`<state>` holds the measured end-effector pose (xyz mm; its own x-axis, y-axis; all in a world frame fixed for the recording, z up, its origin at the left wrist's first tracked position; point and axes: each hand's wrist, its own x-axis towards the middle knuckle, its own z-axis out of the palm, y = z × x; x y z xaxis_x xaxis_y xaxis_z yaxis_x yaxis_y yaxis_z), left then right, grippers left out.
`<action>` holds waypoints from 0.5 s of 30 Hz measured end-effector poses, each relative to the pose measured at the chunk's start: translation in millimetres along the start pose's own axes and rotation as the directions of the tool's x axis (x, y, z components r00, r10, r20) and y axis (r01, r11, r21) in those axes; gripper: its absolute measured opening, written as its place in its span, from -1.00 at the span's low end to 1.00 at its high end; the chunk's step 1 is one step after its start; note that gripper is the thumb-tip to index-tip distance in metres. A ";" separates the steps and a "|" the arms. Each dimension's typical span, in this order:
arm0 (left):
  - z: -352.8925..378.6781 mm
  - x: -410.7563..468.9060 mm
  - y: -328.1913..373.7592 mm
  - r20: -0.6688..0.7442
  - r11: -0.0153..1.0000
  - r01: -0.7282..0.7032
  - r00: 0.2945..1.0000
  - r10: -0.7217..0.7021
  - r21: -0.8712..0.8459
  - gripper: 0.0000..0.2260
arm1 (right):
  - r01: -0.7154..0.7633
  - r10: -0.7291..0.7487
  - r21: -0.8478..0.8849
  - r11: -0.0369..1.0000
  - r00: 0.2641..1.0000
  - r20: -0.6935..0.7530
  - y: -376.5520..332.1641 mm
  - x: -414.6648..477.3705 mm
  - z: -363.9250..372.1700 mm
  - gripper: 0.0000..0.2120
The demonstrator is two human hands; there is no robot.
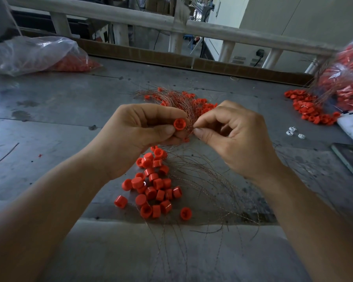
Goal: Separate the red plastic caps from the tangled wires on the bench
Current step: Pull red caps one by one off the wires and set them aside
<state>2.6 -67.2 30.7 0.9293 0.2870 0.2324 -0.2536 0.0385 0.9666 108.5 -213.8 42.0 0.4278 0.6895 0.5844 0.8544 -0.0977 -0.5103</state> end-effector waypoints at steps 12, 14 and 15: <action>-2.7 0.2 0.1 0.104 0.981 0.007 0.994 0.013 -0.193 -0.78 | -0.244 0.213 0.351 0.904 0.969 0.125 -5.0 0.1 -1.3 -0.72; -1.2 -0.2 -0.3 0.138 0.980 0.014 0.990 0.014 -0.200 -0.79 | -0.291 0.231 0.375 0.880 0.953 0.197 -6.4 -0.7 1.4 -0.71; -0.2 -0.5 -1.0 0.155 0.979 0.022 0.988 0.010 -0.204 -0.79 | -0.309 0.235 0.379 0.872 0.944 0.229 -7.2 -1.2 3.0 -0.70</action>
<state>2.4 -67.3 29.7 0.9572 0.1353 0.2560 -0.2823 0.2393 0.9290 100.9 -211.8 43.0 0.5376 0.7928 0.2871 0.5009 -0.0265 -0.8651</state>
